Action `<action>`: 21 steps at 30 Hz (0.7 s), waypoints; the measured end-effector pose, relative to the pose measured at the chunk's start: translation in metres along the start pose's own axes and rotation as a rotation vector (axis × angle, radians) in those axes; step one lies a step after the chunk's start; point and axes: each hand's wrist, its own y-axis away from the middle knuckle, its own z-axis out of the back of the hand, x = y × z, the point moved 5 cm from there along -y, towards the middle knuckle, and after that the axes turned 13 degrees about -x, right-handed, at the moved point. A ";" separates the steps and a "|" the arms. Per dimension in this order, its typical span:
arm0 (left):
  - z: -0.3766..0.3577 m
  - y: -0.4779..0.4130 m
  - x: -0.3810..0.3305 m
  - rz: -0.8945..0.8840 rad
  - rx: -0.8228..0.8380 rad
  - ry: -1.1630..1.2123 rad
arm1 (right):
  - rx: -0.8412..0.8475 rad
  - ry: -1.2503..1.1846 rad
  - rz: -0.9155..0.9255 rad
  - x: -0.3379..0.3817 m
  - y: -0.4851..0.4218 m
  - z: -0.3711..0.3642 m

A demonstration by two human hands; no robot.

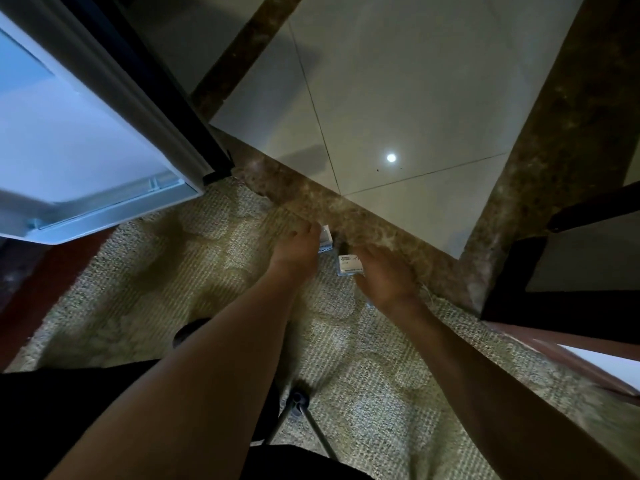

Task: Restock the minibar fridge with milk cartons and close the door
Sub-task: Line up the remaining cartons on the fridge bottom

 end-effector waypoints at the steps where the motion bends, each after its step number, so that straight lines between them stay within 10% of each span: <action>1: -0.002 0.000 -0.003 -0.004 -0.022 -0.007 | -0.013 0.015 -0.005 0.003 -0.001 0.000; 21: 0.091 0.052 0.040 -0.160 -0.048 -0.437 | -0.075 -0.352 -0.023 0.053 -0.004 0.054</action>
